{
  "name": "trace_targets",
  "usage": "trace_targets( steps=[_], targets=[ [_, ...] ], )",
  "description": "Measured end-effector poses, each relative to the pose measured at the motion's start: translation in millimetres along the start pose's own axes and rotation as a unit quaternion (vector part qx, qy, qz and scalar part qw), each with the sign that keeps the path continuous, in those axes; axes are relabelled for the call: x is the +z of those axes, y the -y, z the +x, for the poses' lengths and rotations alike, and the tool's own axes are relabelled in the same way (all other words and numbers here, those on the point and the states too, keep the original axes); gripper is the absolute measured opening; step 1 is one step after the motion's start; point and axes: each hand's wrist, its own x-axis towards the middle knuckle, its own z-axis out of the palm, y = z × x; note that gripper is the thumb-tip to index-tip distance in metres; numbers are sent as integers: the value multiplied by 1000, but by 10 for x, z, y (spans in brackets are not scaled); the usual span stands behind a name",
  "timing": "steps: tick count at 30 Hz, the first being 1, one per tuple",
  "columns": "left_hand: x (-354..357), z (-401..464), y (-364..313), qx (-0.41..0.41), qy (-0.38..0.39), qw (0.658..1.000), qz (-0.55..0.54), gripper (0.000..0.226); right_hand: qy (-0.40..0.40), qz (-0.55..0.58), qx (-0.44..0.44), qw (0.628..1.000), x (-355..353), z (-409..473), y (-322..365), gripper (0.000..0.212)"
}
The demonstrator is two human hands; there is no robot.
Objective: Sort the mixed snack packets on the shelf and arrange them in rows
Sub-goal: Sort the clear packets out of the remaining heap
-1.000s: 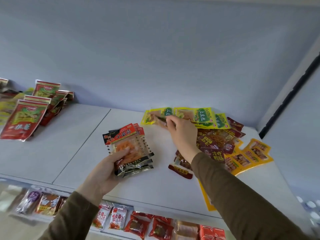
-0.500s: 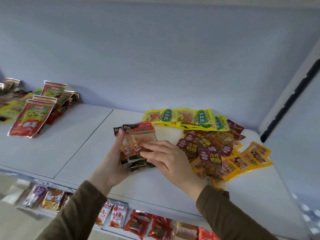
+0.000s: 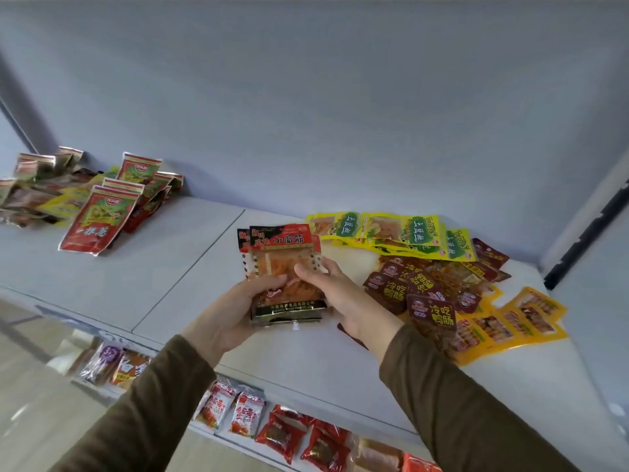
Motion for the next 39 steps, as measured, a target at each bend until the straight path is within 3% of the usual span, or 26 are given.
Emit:
trace_targets(
  steps=[8, 13, 22, 32, 39],
  targets=[
    [-529, 31, -309, 56, 1, 998, 28, 67, -44, 35, -41, 998, 719, 414, 18, 68],
    [-1231, 125, -638, 49, -74, 981, 170, 76, -118, 98, -101, 983, 1407, 805, 104, 52],
    [-2293, 533, -1116, 87, -82, 985, 127, 56, -169, 118, -164, 965, 2373, 1514, 314, 59],
    [-2765, 1162, -1516, 145, -175, 957, 179, 67, -159, 117, -160, 967, 2653, 2507, 542, 51],
    [-2965, 1342, -1624, 170, -144, 942, 253, 78, -195, 63, -166, 965, 2814, 2922, 567, 46]
  ],
)
